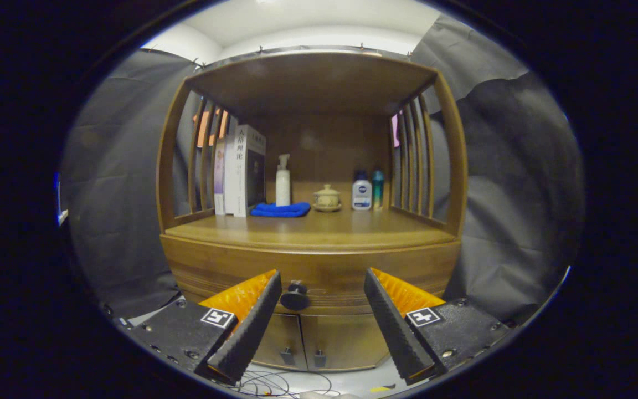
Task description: Pull open the drawer, take out the items inside it, and place them on the countertop above the cabinet.
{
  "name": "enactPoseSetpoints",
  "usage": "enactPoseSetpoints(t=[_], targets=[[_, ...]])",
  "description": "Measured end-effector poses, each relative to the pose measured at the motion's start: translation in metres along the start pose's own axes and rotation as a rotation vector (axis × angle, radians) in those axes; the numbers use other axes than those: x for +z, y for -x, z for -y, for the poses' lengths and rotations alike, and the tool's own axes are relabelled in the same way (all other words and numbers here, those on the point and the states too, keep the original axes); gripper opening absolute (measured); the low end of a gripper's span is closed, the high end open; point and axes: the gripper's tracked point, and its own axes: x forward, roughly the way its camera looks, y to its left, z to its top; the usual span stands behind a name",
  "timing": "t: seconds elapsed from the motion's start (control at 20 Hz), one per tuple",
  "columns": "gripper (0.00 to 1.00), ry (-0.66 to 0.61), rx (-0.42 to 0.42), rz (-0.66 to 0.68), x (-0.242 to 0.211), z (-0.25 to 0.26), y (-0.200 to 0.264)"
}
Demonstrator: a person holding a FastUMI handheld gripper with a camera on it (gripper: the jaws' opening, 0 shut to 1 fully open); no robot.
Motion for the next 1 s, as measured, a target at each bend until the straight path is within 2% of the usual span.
enactPoseSetpoints(t=[0.2,0.4,0.55,0.8,0.9,1.0], targets=[[0.98,0.025,0.003,-0.061,-0.030,-0.016,-0.048],[0.96,0.010,-0.006,-0.074,-0.040,-0.021,-0.059],[0.79,-0.014,0.002,-0.115,-0.049,-0.025,-0.073],[0.62,0.015,-0.013,-0.105,-0.055,-0.030,-0.078],[0.52,0.025,-0.019,-0.086,-0.054,-0.030,-0.079],[0.51,0.012,-0.032,-0.074,-0.053,-0.028,-0.076]])
